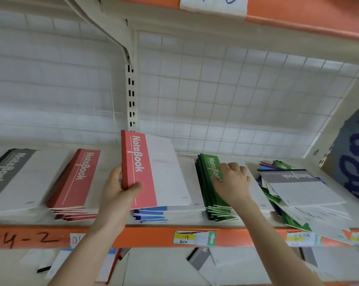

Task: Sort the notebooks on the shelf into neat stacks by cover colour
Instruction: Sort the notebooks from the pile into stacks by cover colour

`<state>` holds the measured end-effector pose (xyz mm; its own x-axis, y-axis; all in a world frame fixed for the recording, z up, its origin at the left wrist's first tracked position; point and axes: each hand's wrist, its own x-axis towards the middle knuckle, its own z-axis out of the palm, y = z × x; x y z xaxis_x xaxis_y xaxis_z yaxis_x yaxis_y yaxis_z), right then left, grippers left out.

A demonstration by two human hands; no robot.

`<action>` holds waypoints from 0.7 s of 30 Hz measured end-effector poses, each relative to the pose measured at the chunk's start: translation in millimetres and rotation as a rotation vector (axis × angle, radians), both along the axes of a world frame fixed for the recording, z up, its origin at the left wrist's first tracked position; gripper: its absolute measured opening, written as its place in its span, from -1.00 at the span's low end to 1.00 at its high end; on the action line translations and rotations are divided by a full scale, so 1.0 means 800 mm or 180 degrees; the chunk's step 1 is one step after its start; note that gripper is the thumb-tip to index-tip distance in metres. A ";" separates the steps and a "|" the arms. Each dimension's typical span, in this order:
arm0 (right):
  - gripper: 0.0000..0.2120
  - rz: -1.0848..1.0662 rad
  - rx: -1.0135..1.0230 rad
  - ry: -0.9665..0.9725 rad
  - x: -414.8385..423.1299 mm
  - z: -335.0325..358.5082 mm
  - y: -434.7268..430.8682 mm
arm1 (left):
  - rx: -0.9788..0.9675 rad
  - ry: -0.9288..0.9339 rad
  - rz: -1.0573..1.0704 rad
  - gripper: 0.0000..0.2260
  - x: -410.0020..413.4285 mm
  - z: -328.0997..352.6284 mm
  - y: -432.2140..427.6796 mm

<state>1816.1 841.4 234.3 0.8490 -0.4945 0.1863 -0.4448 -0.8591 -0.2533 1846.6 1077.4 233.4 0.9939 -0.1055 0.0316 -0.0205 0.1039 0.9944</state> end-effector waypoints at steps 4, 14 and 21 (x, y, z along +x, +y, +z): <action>-0.60 0.0200 0.0110 0.0048 0.014 -0.001 0.023 | 0.0532 -0.0339 0.0543 -0.58 0.014 0.008 0.057; -0.59 0.0364 0.0280 0.0154 0.031 -0.003 0.057 | 0.4072 -0.1472 0.1053 -0.63 0.029 -0.024 0.109; -0.60 0.0297 0.0294 0.0077 0.021 -0.003 0.054 | 0.4353 -0.2233 0.0108 -0.65 -0.003 -0.054 0.065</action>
